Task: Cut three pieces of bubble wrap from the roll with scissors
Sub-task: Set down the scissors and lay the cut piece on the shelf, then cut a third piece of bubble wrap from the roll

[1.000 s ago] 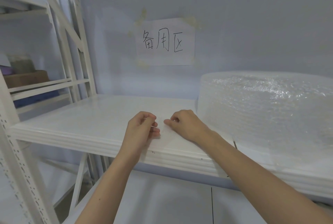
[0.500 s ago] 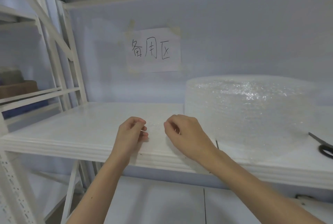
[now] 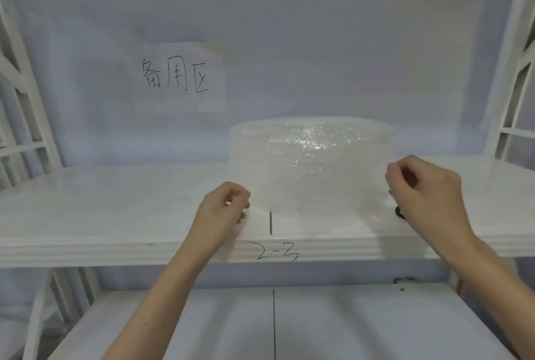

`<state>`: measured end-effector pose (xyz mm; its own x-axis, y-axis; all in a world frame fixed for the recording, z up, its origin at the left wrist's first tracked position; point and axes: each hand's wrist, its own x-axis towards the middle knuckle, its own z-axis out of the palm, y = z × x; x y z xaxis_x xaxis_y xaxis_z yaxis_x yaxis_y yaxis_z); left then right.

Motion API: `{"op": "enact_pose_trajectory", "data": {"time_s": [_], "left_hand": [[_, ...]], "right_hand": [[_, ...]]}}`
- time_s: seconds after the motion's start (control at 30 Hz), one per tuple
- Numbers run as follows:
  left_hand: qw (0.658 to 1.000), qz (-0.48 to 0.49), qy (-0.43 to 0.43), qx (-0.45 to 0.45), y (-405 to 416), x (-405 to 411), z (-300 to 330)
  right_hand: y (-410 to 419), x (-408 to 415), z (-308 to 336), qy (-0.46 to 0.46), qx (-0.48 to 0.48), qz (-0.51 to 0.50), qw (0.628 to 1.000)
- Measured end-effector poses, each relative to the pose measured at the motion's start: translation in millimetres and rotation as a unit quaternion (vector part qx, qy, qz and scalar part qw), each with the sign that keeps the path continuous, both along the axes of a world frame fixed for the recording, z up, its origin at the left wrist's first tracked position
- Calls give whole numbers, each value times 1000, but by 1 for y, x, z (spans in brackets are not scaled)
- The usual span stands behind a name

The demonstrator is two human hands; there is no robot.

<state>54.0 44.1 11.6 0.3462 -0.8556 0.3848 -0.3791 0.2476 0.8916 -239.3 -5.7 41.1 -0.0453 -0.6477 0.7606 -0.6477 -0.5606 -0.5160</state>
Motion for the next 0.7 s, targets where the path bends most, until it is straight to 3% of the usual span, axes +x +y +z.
{"op": "enact_pose_trajectory", "data": {"time_s": [0.1,0.2,0.4,0.7], "left_hand": [[998,-55,-37,14,-8,-29,2],[991,-107,-73,44,-14,-51,1],[977,-148,-139,64,-13,-71,-9],[977,-173,-126,23,-11,-75,-14]], "right_hand": [[-34,-39,-13,113,115,-121,979],[-56,-54,-25,189,224,-131,947],[-65,-58,-16,205,283,-137,927],[-53,-63,0,270,330,-151,892]]}}
